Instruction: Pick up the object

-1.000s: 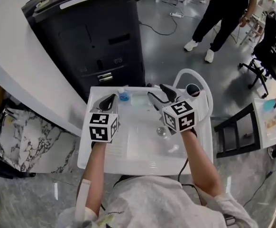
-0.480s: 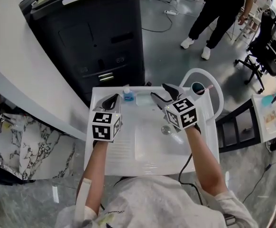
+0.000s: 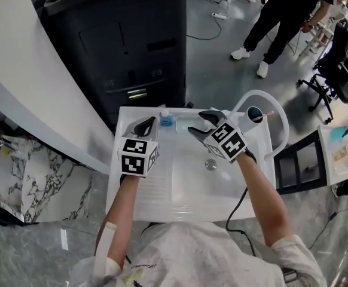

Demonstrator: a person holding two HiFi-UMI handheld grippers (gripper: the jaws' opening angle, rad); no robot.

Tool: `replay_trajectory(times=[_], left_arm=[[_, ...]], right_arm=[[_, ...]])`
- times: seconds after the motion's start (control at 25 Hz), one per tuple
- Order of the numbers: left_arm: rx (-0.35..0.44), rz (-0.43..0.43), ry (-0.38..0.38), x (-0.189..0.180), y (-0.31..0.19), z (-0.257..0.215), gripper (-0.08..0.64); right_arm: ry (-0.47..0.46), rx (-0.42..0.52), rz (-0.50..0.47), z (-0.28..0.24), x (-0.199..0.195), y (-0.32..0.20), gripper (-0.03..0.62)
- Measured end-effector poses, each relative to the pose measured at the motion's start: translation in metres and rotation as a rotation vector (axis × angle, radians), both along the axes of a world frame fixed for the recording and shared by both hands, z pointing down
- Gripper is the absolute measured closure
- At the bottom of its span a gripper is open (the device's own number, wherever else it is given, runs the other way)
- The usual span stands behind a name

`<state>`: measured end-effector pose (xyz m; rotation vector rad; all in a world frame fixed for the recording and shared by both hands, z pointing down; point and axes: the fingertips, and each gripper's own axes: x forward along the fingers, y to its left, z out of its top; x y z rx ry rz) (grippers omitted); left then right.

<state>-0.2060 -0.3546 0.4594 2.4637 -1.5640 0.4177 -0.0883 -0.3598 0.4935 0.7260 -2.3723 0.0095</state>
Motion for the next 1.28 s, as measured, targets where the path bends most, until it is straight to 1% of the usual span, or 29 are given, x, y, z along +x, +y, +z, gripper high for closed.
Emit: replay_trajectory(times=[0.16,0.72,0.92,1.16,1.28], left_arm=[[-0.008,-0.003,0.003,0.0,0.001,0.004,0.56],[-0.037,-0.05,-0.007,-0.014,0.011,0.016,0.561],[-0.044,-0.066,-0.017,-0.017,0.015,0.019,0.56],[-0.048,-0.096,-0.02,-0.023,0.02,0.021,0.561],[-0.052,-0.116,-0.021,-0.027,0.023,0.022,0.561]], right_arm=[[0.088,-0.04,-0.071,0.024,-0.006,0.003,0.354],[0.318,-0.115,-0.215,0.099,-0.009,-0.002,0.354],[0.366,-0.148,-0.269,0.117,-0.014,0.002,0.365],[0.42,-0.173,-0.301,0.132,-0.014,0.002,0.374],[0.451,-0.176,-0.327,0.139,-0.013,0.003,0.394]])
